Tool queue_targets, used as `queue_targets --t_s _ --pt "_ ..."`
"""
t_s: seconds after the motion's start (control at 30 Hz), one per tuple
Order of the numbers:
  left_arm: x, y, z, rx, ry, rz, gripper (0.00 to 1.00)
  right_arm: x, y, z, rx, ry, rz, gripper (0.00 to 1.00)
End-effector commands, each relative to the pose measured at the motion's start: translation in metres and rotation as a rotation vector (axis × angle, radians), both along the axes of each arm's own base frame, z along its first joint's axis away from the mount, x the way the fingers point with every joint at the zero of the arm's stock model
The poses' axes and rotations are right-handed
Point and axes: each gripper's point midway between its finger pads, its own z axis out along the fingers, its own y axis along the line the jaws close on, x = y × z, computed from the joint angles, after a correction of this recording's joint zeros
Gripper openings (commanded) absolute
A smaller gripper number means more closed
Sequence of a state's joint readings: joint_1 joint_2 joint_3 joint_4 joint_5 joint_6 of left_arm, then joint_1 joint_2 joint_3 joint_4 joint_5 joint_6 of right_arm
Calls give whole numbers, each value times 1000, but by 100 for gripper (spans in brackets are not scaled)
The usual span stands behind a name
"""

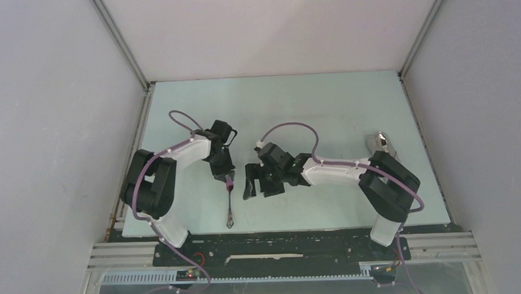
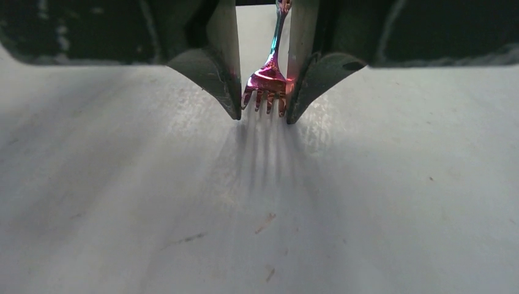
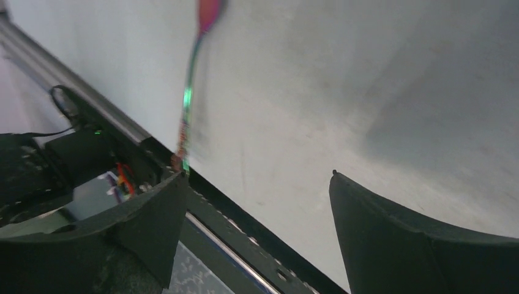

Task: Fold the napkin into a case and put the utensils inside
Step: Pass from the left arm to the right, then pass from the right arm to the left

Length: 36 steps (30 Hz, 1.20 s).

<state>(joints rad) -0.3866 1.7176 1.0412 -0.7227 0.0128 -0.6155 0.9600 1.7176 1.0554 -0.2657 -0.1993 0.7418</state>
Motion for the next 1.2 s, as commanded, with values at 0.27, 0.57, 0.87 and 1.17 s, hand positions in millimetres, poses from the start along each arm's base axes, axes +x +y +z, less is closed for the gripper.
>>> queue_targets --t_s 0.27,0.57,0.87,1.17 --pt "-2 -24 27 -167 -78 84 23 -4 80 -3 384 147 131 61" --pt "-7 -29 32 -216 -87 94 22 3 82 -29 398 172 127 36" --pt "-3 -38 68 -306 -181 54 42 2 83 4 516 186 207 0" --pt "-20 -44 160 -586 -616 -46 86 -16 45 84 803 224 344 0"
